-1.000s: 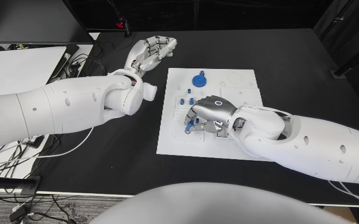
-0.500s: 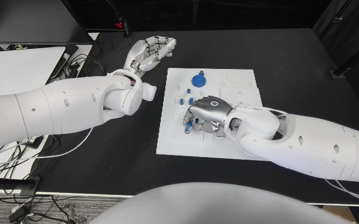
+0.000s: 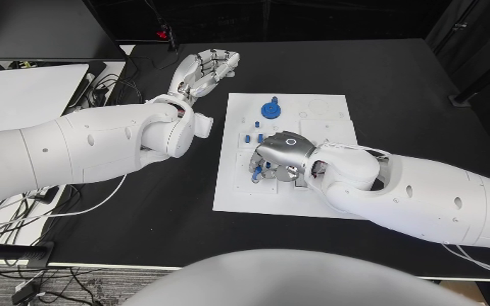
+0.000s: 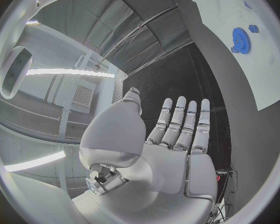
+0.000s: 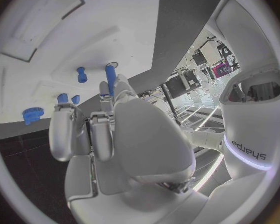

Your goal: Assemble the parts on the task board

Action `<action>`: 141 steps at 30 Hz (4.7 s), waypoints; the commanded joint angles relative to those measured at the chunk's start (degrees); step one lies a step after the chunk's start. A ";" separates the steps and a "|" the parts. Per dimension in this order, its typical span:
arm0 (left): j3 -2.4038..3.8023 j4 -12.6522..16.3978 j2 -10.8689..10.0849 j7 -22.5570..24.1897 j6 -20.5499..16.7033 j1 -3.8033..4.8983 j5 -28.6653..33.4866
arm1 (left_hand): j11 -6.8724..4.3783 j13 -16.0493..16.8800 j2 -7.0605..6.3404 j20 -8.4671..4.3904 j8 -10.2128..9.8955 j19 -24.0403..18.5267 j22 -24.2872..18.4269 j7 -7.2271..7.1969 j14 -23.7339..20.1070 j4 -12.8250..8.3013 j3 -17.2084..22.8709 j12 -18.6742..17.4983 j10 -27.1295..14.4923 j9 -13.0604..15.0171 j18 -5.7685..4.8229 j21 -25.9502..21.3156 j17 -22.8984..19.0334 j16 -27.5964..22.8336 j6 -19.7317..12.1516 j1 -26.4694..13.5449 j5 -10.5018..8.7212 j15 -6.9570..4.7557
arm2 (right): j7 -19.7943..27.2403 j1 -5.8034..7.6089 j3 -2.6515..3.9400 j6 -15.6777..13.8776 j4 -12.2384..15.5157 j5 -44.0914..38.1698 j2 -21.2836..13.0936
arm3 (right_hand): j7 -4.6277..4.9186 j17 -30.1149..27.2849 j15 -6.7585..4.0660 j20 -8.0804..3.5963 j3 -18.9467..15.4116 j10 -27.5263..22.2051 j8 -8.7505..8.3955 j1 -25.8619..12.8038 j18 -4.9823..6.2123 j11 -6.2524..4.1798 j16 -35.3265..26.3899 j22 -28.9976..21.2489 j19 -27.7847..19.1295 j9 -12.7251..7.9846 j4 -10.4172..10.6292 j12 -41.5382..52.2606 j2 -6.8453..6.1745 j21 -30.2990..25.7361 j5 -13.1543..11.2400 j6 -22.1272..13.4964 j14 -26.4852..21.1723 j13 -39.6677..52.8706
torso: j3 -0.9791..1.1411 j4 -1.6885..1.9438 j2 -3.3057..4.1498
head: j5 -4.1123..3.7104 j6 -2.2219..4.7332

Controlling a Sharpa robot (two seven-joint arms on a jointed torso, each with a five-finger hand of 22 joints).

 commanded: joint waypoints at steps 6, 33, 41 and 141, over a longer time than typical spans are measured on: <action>0.06 -0.03 0.06 7.50 0.08 0.08 0.04 | -0.23 -0.08 0.54 0.04 0.17 0.50 -0.05 6.29 -0.35 -0.11 -0.36 0.30 -0.18 -0.05 0.17 0.28 -0.04 0.30 -0.31 0.15 0.21 -0.05 | -0.74 -0.27 -0.29 2.71 0.30 -0.37 -0.29 | 0.24 14.24 0.09 0.00 0.22 0.22 -0.05 0.11 0.50 0.20 0.06 10.38 0.50 -0.08 0.17 -0.36 0.02 -0.27 0.37 0.13 5.88 0.06 | 0.01 -0.03 0.04 | -0.09 -0.01; 0.06 -0.11 0.08 7.39 0.11 0.06 0.04 | -0.22 -0.09 0.66 0.04 0.22 0.49 -0.10 6.29 -0.39 -0.10 -0.45 0.36 -0.22 -0.07 0.16 0.28 -0.14 0.41 -0.34 0.20 0.25 -0.05 | -1.22 -0.33 -0.30 2.88 -0.18 -0.13 0.31 | 2.72 12.21 1.90 1.15 -2.60 -6.50 -3.96 -4.06 0.86 2.57 -0.96 9.51 -0.55 -1.34 0.33 -0.57 -3.22 -2.24 0.38 -6.49 5.42 -0.02 | 0.00 0.00 0.03 | -0.27 -0.01; 0.06 -0.07 0.03 7.34 0.10 0.06 0.04 | -0.22 -0.09 0.66 0.04 0.22 0.49 -0.10 6.29 -0.39 -0.10 -0.45 0.36 -0.22 -0.07 0.16 0.28 -0.14 0.41 -0.34 0.20 0.25 -0.05 | -0.02 -0.34 -0.33 0.28 0.04 -0.12 0.28 | 3.36 10.89 2.56 2.15 -4.72 -10.53 -4.05 -8.36 1.24 3.21 -1.63 8.87 -1.20 -1.23 0.11 -0.20 -5.46 -3.57 0.36 -12.90 5.10 0.23 | -0.03 0.01 0.01 | -0.31 -0.01; 0.06 -0.23 -0.51 7.26 -0.06 0.06 1.29 | -0.23 -0.08 1.10 0.04 0.50 0.43 -0.35 6.27 -0.68 -0.13 -0.94 0.79 -0.25 -0.10 0.12 0.26 -0.65 0.94 -0.32 0.59 0.45 -0.02 | -32.22 0.28 -2.54 -2.17 14.34 10.53 -25.77 | 0.85 15.09 0.74 0.98 -10.95 18.15 24.32 -35.10 -2.20 0.66 0.48 15.09 6.06 6.61 0.49 86.13 -6.30 9.96 16.58 -17.12 6.06 86.61 | -0.73 -0.50 -0.25 | -13.09 -0.01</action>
